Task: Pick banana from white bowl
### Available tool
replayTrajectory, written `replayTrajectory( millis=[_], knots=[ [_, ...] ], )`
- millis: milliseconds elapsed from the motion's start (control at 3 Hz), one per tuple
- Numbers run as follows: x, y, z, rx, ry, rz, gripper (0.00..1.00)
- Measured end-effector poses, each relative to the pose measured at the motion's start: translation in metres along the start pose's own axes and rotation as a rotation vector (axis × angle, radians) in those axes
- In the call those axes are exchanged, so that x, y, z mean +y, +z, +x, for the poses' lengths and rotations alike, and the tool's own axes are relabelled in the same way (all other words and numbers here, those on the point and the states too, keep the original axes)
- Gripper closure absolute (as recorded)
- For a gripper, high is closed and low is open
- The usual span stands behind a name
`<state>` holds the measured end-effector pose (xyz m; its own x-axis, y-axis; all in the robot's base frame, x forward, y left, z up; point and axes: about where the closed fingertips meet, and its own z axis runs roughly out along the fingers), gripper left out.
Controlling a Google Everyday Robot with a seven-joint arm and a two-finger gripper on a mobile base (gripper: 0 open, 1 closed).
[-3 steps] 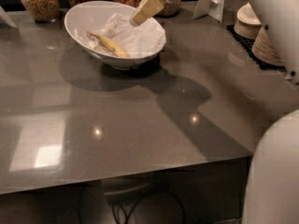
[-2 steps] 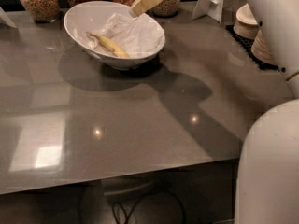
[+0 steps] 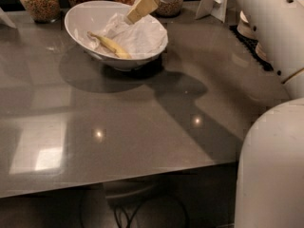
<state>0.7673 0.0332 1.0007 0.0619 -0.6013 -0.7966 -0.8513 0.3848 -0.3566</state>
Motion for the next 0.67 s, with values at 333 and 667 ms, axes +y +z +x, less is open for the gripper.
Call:
replayTrajectory(
  millis=[333, 667],
  knots=[
    [0.025, 0.033, 0.014, 0.021, 0.059, -0.079, 0.00],
    [0.048, 0.057, 0.026, 0.048, 0.114, -0.162, 0.19]
  ],
)
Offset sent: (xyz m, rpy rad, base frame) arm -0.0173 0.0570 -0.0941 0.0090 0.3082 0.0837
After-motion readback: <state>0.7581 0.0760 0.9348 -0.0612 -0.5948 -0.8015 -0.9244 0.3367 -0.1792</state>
